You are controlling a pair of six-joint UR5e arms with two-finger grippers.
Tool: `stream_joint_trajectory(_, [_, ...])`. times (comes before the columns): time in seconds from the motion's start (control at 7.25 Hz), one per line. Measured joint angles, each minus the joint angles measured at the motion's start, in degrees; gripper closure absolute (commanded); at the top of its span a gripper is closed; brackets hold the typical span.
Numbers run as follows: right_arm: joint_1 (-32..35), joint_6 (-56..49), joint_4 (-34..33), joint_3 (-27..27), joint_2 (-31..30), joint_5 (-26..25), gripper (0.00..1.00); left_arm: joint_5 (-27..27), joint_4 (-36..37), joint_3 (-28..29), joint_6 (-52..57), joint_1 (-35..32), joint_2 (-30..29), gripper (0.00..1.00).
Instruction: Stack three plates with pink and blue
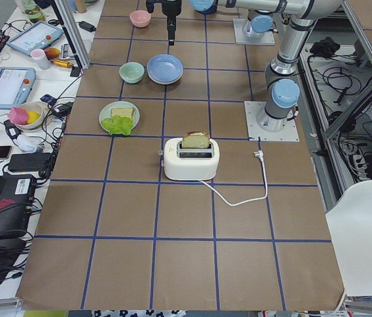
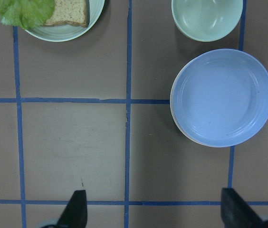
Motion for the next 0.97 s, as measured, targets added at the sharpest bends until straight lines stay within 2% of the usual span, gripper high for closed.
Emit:
stream_joint_trajectory(0.28, [1.48, -0.63, 2.15, -2.04, -0.93, -2.89, 0.00, -0.05, -0.10, 0.00, -0.02, 0.11, 0.02, 0.00])
stream_joint_trajectory(0.55, [2.46, -0.49, 0.14, -6.77, 3.35, -2.99, 0.00, -0.12, -0.12, 0.01, -0.03, 0.17, 0.02, 0.00])
stream_joint_trajectory(0.97, [3.25, 0.85, -2.13, -8.35, 5.27, -2.46, 0.00, -0.15, -0.06, 0.08, -0.07, 0.04, 0.02, 0.00])
